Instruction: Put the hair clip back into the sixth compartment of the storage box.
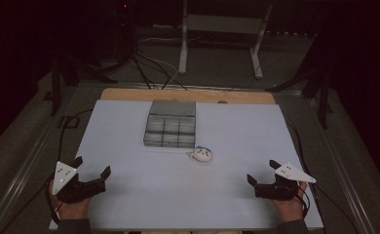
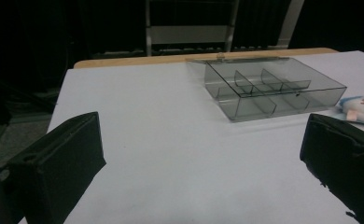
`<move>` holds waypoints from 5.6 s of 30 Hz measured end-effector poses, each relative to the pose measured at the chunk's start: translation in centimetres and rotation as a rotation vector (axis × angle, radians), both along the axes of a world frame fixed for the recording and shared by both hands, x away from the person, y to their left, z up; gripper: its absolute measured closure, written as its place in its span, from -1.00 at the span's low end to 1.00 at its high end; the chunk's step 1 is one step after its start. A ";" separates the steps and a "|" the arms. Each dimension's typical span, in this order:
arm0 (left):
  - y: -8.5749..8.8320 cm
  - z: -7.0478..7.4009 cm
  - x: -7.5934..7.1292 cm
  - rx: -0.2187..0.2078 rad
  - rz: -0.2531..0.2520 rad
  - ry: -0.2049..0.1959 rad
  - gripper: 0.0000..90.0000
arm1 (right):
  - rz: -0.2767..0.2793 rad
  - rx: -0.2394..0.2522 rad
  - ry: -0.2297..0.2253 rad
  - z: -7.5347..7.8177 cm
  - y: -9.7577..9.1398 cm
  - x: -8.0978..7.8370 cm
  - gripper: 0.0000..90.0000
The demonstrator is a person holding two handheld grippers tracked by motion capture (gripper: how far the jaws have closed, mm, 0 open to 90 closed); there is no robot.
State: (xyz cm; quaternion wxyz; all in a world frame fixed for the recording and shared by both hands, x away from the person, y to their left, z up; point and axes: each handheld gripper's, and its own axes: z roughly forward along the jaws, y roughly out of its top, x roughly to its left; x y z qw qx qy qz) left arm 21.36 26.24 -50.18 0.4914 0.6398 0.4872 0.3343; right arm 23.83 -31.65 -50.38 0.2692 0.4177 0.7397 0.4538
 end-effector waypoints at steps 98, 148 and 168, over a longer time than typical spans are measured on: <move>0.6 -1.0 0.2 -0.001 0.113 0.011 -0.99 | -0.040 0.172 0.222 4.4 10.0 9.7 -1.00; 0.9 -1.1 0.2 -0.023 0.115 0.012 -0.99 | 0.009 0.083 0.369 -0.3 13.1 12.1 -0.92; 0.9 -1.1 0.3 -0.021 0.115 0.013 -0.99 | 0.047 0.098 0.465 -2.2 14.6 12.3 -0.12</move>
